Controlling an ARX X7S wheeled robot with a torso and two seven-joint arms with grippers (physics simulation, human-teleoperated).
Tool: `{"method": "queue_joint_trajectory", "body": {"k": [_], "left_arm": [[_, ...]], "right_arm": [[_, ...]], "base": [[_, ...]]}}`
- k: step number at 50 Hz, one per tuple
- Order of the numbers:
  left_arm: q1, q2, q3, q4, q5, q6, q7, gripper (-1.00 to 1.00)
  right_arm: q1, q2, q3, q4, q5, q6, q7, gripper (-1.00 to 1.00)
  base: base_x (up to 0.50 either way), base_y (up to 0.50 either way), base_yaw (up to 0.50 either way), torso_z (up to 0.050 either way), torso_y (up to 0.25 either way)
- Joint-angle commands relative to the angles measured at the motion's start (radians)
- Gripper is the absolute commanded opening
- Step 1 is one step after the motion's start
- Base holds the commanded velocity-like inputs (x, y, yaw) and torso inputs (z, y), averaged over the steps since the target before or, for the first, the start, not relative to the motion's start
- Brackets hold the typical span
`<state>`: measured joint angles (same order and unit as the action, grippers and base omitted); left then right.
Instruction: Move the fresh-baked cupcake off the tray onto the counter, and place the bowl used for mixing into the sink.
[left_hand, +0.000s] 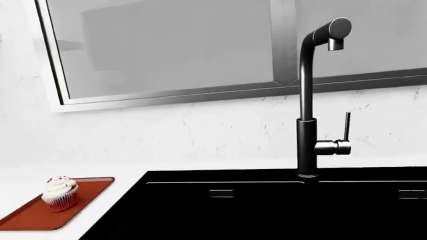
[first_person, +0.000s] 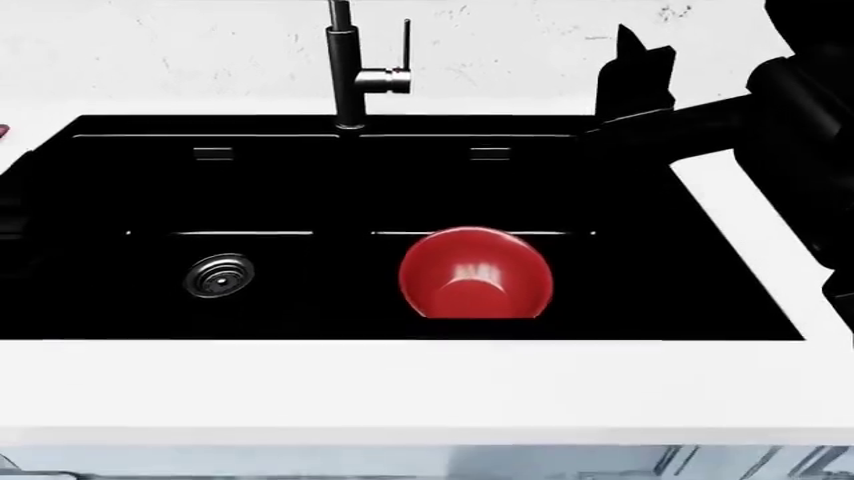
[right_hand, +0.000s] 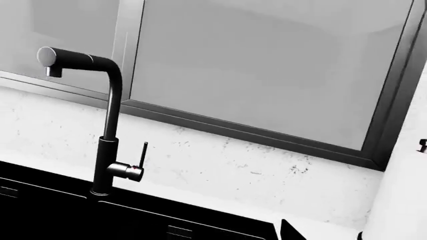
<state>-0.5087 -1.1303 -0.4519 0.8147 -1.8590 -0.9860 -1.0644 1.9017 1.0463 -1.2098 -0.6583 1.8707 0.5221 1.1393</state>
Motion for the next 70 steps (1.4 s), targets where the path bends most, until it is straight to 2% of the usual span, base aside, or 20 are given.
{"method": "queue_joint_trajectory", "body": {"k": [1,11,16,50,58,70], "left_arm": [[0.013,0.008,-0.018,-0.001,0.004,-0.002,0.006,1.0],[-0.004,0.009,-0.006,-0.006,0.008,0.009,0.013,1.0],[-0.002,0.012,-0.012,-0.01,0.012,0.01,0.015,1.0],[0.008,0.033,-0.007,-0.011,0.044,0.008,0.039,1.0],[-0.039,0.028,0.057,-0.021,0.053,0.02,0.036,1.0],[-0.052,0.035,0.083,-0.022,0.064,0.024,0.041,1.0]], "right_arm": [[-0.023,0.028,0.013,-0.03,-0.038,-0.028,0.006,1.0],[-0.046,0.048,0.024,-0.077,-0.123,-0.054,0.025,1.0],[-0.025,0.037,0.011,-0.081,-0.124,-0.002,0.05,1.0],[-0.065,-0.028,-0.01,-0.062,-0.175,0.014,0.048,1.0],[-0.092,-0.024,-0.013,-0.05,-0.211,-0.001,0.021,1.0],[-0.109,-0.04,-0.02,-0.036,-0.236,-0.001,0.01,1.0]], "base": [[-0.5,0.09,0.0,0.0,0.0],[-0.3,0.04,0.0,0.0,0.0],[0.0,0.02,0.0,0.0,0.0],[0.0,0.5,0.0,0.0,0.0],[0.0,0.5,0.0,0.0,0.0],[0.0,0.5,0.0,0.0,0.0]]}}
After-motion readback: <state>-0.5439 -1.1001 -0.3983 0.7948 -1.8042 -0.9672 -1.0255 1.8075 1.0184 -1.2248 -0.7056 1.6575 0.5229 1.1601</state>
